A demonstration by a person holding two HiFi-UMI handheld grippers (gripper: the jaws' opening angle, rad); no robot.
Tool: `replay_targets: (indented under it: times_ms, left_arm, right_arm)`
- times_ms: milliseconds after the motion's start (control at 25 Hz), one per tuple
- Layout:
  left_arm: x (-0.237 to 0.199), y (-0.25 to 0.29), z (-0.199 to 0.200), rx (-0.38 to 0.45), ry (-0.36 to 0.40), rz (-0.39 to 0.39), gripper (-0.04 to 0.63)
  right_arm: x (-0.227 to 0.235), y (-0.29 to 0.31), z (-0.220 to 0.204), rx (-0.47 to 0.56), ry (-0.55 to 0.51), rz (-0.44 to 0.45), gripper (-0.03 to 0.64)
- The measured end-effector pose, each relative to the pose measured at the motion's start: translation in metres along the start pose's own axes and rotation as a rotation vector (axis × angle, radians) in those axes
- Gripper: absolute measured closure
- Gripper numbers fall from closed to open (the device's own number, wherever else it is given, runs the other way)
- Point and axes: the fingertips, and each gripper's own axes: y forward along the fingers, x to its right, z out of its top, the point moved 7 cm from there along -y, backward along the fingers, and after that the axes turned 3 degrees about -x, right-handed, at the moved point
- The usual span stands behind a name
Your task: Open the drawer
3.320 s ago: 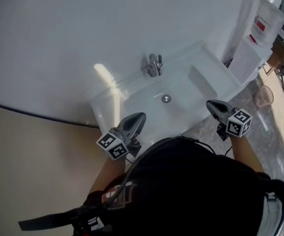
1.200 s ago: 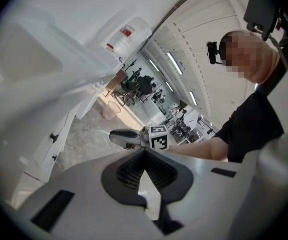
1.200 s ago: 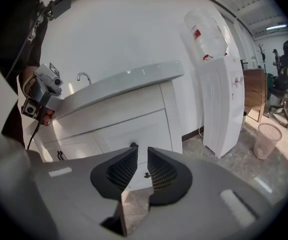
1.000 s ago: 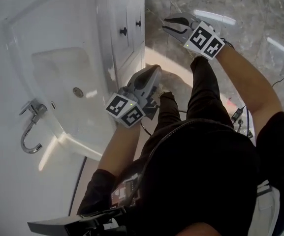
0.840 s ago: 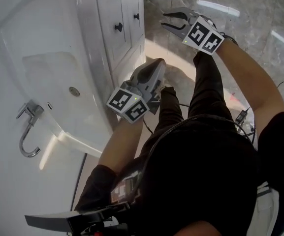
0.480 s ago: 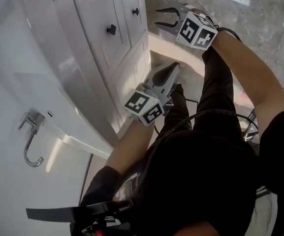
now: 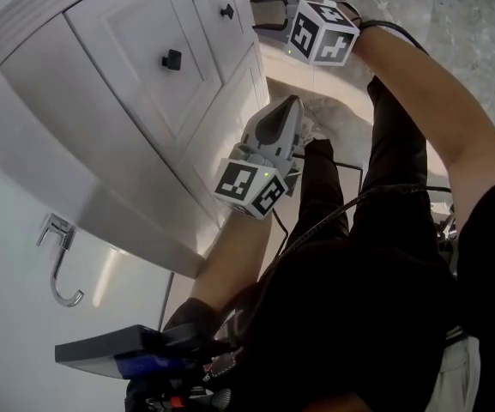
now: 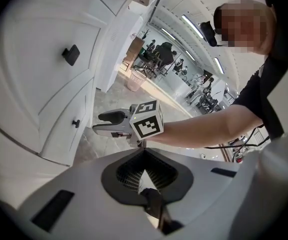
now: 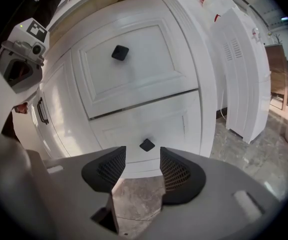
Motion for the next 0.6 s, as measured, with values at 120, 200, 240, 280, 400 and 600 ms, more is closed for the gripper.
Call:
replay_targets:
  times_ms: [120, 200, 240, 280, 400, 600]
  left_arm:
    - [-0.015, -0.004, -0.001, 0.002, 0.016, 0.056, 0.595]
    - [-0.026, -0.006, 0.002, 0.022, 0.01, 0.091, 0.595]
    - [-0.032, -0.007, 0.003, 0.033, -0.002, 0.107, 0.595]
    - [-0.037, -0.008, 0.004, 0.041, -0.014, 0.123, 0.595]
    - [-0.051, -0.013, 0.002, 0.045, -0.017, 0.183, 0.595]
    - [-0.065, -0.012, 0.002, 0.05, -0.052, 0.226, 0.595]
  right_arm:
    - [0.005, 0.017, -0.001, -0.013, -0.037, -0.004, 0.431]
    - [0.006, 0.029, 0.001, -0.023, -0.066, 0.0, 0.428]
    - [0.007, 0.035, 0.002, -0.03, -0.081, 0.002, 0.428]
    - [0.007, 0.04, 0.003, -0.039, -0.097, 0.002, 0.428]
    - [0.009, 0.055, 0.008, -0.064, -0.145, -0.011, 0.428]
    - [0.019, 0.07, 0.015, -0.107, -0.212, -0.025, 0.428]
